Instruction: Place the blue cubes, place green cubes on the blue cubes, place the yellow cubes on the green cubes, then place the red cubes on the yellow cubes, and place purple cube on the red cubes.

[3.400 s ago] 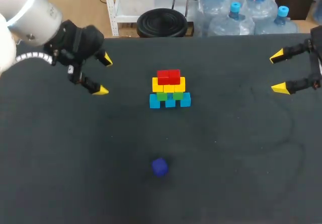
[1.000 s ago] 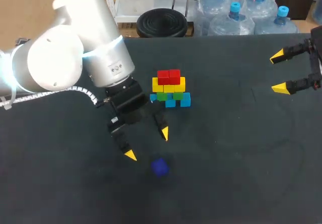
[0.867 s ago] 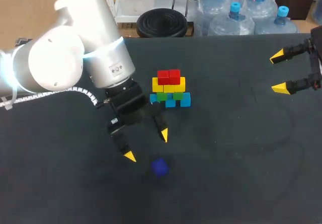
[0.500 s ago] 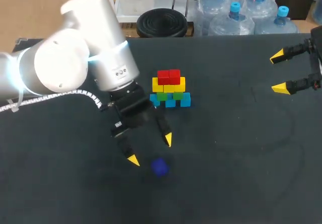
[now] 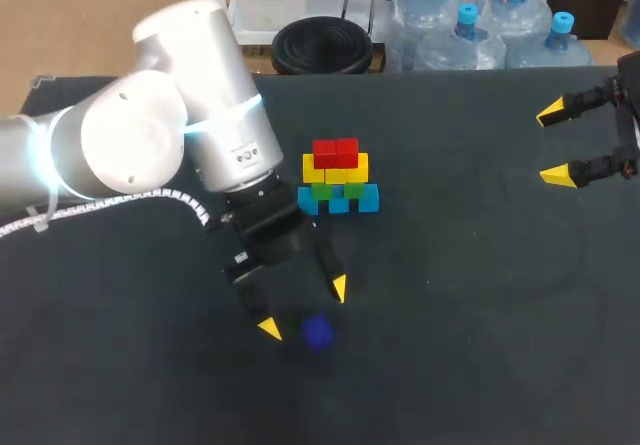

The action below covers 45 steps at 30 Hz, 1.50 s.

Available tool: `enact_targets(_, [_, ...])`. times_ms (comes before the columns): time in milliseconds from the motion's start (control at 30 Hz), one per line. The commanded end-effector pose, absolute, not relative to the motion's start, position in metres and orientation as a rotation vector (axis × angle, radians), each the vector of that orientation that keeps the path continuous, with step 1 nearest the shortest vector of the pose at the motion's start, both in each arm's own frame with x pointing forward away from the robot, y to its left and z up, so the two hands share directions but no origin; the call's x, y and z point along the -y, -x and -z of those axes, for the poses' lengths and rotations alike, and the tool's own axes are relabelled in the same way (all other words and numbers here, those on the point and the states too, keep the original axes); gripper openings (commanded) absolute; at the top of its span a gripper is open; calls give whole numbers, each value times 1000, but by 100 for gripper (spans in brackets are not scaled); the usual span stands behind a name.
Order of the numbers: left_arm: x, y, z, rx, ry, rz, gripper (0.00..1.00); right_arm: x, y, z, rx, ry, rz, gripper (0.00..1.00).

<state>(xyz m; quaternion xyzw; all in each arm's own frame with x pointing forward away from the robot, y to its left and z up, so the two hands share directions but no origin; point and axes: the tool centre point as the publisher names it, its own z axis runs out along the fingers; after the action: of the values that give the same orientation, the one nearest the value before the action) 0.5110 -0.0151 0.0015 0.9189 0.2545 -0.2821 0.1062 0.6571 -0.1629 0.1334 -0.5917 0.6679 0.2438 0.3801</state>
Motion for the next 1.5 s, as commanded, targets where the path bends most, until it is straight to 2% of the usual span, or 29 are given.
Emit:
enact_targets(33, [16, -512, 3, -740, -2705, 836, 91, 163, -657, -133, -1704, 1510, -623, 100])
enact_targets(67, [16, -511, 3, -740, -2705, 836, 89, 163, -657, -133, -1704, 1510, -623, 100])
enact_targets(167, [17, -510, 5, -740, -2705, 840, 96, 163, -657, -133, -1704, 1510, -623, 100])
enact_targets(400, [19, -508, 8, -728, -2710, 850, 91, 163, -657, -133, -1704, 1510, -623, 100])
enact_targets(433, [19, -507, 8, -727, -2710, 852, 86, 163, -657, -133, -1704, 1510, -623, 100])
enact_targets(467, [20, -507, 8, -726, -2710, 852, 69, 163, -657, -133, -1704, 1510, -623, 100])
enact_targets(533, [20, -507, 10, -725, -2711, 855, 60, 163, -657, -133, -1704, 1510, -623, 100])
enact_targets(633, [21, -507, 9, -724, -2714, 853, 64, 163, -657, -133, -1704, 1510, -623, 100])
enact_targets(700, [22, -507, 9, -722, -2714, 852, 56, 163, -657, -133, -1704, 1510, -623, 100])
enact_targets(767, [23, -507, 10, -721, -2715, 853, 57, 163, -657, -133, -1704, 1510, -623, 100])
enact_targets(800, [23, -507, 10, -719, -2716, 852, 52, 163, -657, -133, -1704, 1510, -623, 100])
enact_targets(967, [25, -507, 9, -716, -2719, 847, 43, 163, -657, -133, -1704, 1510, -623, 100])
enact_targets(1033, [25, -507, 9, -716, -2719, 846, 34, 163, -657, -133, -1704, 1510, -623, 100])
enact_targets(1067, [25, -507, 8, -716, -2718, 846, 24, 163, -657, -133, -1704, 1510, -623, 100])
enact_targets(1100, [25, -507, 8, -718, -2716, 844, 7, 163, -657, -133, -1704, 1510, -623, 100])
enact_targets(1133, [25, -508, 7, -723, -2715, 843, 0, 163, -657, -133, -1704, 1510, -623, 100])
enact_targets(1500, [20, -527, -19, -852, -2697, 753, 0, 163, -657, -133, -1704, 1510, -623, 100])
